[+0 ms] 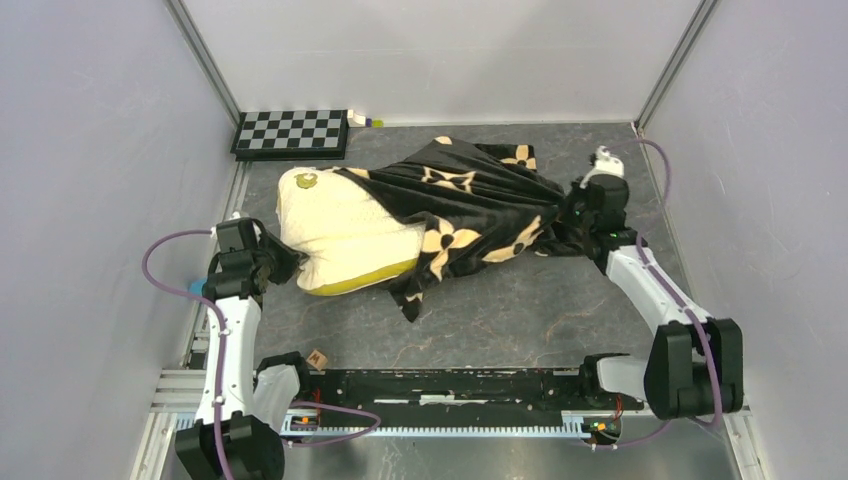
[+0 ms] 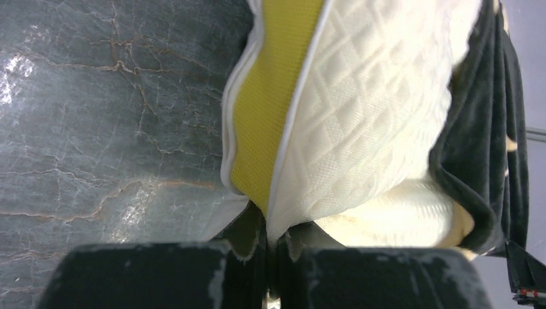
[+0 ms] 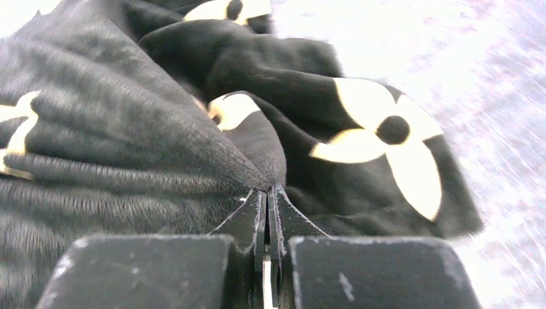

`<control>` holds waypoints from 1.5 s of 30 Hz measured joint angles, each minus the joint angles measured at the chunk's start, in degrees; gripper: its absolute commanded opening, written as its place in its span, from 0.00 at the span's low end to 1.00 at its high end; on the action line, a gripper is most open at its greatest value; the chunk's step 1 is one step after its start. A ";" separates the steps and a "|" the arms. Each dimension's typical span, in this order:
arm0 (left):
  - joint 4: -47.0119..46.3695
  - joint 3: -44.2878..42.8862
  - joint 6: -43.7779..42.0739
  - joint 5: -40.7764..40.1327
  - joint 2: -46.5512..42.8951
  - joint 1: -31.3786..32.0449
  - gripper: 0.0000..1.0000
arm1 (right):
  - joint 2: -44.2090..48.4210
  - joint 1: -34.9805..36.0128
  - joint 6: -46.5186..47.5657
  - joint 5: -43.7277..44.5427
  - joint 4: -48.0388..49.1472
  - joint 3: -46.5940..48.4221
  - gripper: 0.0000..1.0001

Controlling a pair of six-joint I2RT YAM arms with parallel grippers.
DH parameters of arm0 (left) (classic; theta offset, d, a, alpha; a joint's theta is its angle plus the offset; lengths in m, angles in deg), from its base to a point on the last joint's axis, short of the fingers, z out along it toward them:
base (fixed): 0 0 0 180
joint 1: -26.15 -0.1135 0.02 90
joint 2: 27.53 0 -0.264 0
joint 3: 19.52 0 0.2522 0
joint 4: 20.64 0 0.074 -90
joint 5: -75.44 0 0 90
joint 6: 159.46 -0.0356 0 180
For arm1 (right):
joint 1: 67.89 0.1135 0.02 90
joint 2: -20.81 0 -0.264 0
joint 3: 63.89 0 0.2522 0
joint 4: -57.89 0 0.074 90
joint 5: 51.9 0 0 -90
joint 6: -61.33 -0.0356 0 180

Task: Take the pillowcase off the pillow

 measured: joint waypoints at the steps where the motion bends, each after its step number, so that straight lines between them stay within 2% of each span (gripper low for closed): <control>1: 0.33 -0.11 0.00 -0.17 -0.13 0.02 0.02 | 1.29 -1.60 -0.92 0.79 -0.22 -0.96 0.00; 7: 4.02 -0.76 0.07 -0.94 -0.81 0.55 0.02 | 7.91 -9.51 -9.03 7.82 -5.46 -5.01 0.00; 14: 7.80 -1.42 0.13 -2.95 -3.21 0.52 0.02 | 16.13 -10.34 -15.02 14.84 -7.56 -9.16 0.00; 28: 10.51 -6.10 2.36 -9.60 -4.94 0.52 0.02 | 15.04 -12.52 -20.70 19.23 -14.62 -1.86 0.00; 39: 10.01 -18.43 5.27 -10.78 2.78 0.31 0.02 | 14.97 -15.26 -20.79 20.48 -15.69 3.69 0.00; 45: 10.03 -19.02 8.28 -12.04 5.27 -5.66 0.02 | 14.97 -20.22 -20.96 23.41 -15.69 4.50 0.00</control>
